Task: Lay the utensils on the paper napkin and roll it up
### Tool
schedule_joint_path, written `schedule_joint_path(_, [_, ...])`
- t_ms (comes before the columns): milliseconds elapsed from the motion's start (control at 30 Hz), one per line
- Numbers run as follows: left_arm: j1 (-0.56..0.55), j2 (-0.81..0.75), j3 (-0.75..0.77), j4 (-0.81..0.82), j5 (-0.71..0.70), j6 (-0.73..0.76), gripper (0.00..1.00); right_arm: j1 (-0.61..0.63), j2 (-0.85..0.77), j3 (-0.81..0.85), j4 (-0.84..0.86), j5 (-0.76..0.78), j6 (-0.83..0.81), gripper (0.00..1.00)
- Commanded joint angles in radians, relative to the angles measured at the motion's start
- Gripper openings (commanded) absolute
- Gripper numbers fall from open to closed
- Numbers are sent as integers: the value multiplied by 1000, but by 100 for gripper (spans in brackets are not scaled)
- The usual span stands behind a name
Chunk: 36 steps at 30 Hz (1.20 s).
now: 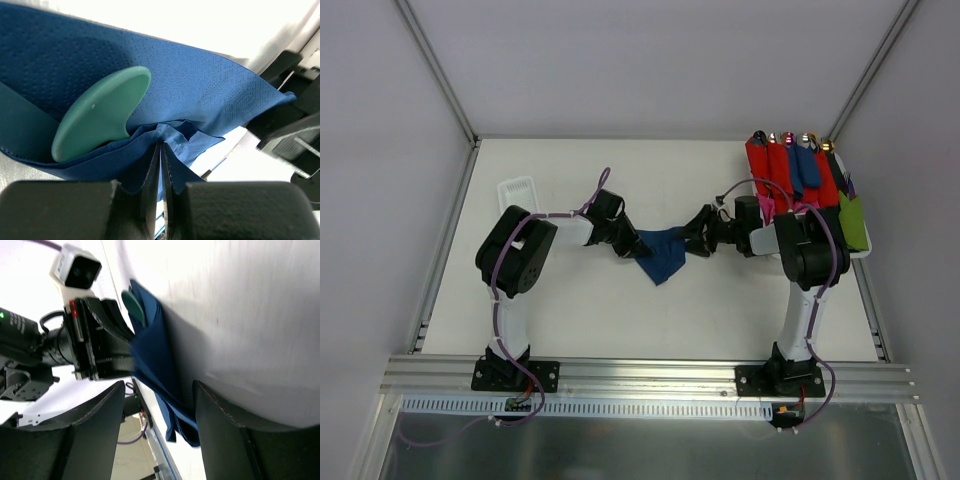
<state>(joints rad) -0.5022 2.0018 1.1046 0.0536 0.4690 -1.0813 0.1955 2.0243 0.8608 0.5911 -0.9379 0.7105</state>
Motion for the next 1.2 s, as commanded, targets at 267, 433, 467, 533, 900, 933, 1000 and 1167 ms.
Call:
schedule_joint_path(267, [19,35,-34,-107,-76,44,6,-24,7,7,-22,21,-28,54])
schedule_joint_path(433, [17,41,-29,-107,-76,43,5,1,-62,17,-155,31,-69,46])
schedule_joint_path(467, [19,41,-28,-107,-76,44,5,10,-68,21,-163,33,-66,44])
schedule_joint_path(533, [17,41,-26,-107,-75,43,5,18,-85,24,-195,51,-66,40])
schedule_joint_path(900, [19,31,-42,-106,-79,43,4,88,-138,84,-318,88,-77,22])
schedule_joint_path(933, [19,29,-43,-106,-81,43,4,94,-136,95,-327,88,-77,16])
schedule_joint_path(1000, [19,28,-46,-106,-79,44,3,119,-130,99,-343,85,-69,11])
schedule_joint_path(1167, [19,23,-51,-106,-82,46,3,160,-115,95,-343,83,-13,4])
